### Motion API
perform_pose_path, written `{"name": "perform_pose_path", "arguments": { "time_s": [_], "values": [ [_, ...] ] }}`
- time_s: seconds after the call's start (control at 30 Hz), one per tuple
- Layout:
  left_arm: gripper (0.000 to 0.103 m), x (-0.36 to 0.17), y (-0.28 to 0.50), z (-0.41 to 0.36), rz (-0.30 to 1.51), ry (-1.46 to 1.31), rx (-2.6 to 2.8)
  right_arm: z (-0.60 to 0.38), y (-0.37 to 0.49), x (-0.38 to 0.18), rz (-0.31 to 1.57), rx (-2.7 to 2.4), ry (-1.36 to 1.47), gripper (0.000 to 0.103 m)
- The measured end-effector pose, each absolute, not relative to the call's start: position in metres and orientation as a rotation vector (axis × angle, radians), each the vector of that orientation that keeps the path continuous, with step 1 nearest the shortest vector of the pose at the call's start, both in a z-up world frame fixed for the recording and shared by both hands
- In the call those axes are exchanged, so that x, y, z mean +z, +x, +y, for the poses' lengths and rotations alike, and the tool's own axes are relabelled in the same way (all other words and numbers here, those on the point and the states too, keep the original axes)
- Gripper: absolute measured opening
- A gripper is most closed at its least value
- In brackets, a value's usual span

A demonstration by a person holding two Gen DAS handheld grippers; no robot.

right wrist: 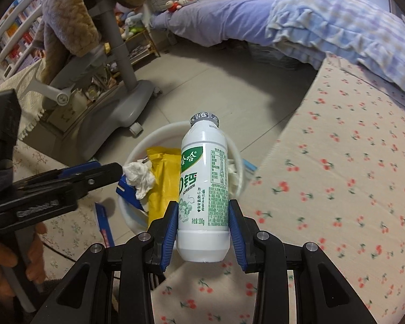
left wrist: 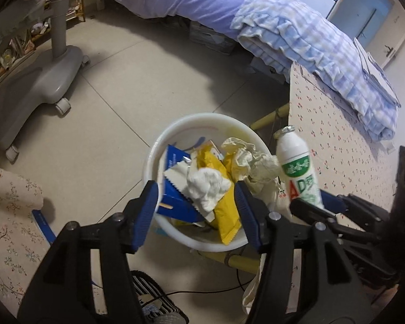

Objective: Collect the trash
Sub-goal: 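Open both tools to drop the tissue ball and bottle into the bin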

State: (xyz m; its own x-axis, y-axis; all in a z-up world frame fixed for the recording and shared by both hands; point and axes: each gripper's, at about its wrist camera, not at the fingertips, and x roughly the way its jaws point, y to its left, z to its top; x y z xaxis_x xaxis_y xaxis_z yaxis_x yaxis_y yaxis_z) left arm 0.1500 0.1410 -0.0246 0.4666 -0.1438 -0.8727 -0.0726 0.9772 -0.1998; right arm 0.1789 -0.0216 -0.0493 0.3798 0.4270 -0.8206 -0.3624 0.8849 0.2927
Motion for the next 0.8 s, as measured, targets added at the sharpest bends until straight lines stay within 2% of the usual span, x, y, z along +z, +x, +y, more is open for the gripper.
{"name": "perform_pose_path", "arguments": {
  "time_s": [0.33, 0.37, 0.4, 0.43, 0.63, 0.8],
  "values": [
    [0.075, -0.021, 0.147, 0.161, 1.079, -0.159, 0.078, 0.005, 0.188, -0.062, 1.076, 0.569, 0.089, 0.039],
    [0.077, -0.021, 0.148, 0.163, 1.081, -0.162, 0.085, 0.005, 0.189, -0.063, 1.074, 0.575, 0.101, 0.045],
    [0.079, -0.022, 0.148, 0.164, 1.083, -0.167, 0.091, 0.004, 0.191, -0.063, 1.082, 0.573, 0.108, 0.059],
    [0.080, -0.022, 0.148, 0.164, 1.086, -0.172, 0.093, 0.002, 0.192, -0.063, 1.085, 0.563, 0.116, 0.063],
    [0.083, -0.022, 0.144, 0.154, 1.094, -0.158, 0.094, -0.020, 0.186, -0.048, 1.057, 0.525, 0.143, 0.064],
    [0.092, -0.015, 0.129, 0.137, 1.079, -0.165, 0.090, -0.051, 0.164, -0.026, 1.032, 0.466, 0.133, 0.065]
  ]
}}
